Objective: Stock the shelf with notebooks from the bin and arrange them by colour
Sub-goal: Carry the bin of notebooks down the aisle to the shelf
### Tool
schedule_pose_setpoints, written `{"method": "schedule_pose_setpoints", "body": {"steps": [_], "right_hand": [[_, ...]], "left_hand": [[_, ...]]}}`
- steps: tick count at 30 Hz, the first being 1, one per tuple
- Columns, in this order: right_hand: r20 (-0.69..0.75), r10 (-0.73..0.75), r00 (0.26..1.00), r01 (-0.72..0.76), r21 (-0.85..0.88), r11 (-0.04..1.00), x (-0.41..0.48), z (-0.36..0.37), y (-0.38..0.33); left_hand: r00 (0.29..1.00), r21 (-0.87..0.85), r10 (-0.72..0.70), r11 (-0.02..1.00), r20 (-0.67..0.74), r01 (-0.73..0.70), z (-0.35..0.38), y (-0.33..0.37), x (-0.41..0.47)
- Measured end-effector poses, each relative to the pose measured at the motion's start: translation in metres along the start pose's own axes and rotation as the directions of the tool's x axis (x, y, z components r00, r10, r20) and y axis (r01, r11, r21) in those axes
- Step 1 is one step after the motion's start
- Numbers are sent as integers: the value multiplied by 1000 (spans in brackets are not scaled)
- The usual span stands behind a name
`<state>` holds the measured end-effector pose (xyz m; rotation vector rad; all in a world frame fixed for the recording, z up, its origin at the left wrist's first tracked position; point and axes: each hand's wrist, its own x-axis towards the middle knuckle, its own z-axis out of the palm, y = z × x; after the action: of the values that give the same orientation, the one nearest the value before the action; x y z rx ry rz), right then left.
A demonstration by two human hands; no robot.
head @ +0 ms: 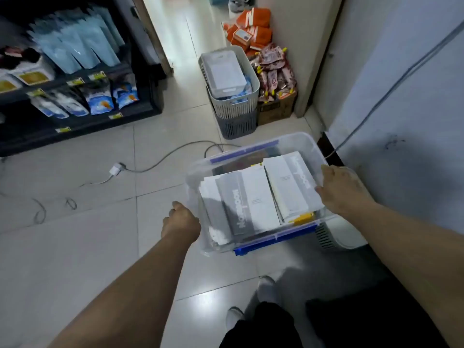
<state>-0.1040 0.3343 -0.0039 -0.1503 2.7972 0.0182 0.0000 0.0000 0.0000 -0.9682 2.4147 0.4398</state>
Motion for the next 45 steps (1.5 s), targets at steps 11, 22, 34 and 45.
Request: {"method": "schedule_pose_setpoints", "body": {"steps": [11,22,34,45], "right_hand": [[73,196,978,-209,308,928,42,47,0],[134,207,969,-241,349,906,52,34,6],[157,-12,987,-43,347,937,2,-50,-80],[90,-384,919,357,229,906,-98,-100,-245]], "left_hand": [[1000,-265,-15,964,21,20,50,6,48],[988,-585,-153,801,8,129,38,-3,53],[920,-660,-389,705,-52,261,-32,-102,-33],[753,-857,-649,447,-113,256,-66,-285,-158]]}}
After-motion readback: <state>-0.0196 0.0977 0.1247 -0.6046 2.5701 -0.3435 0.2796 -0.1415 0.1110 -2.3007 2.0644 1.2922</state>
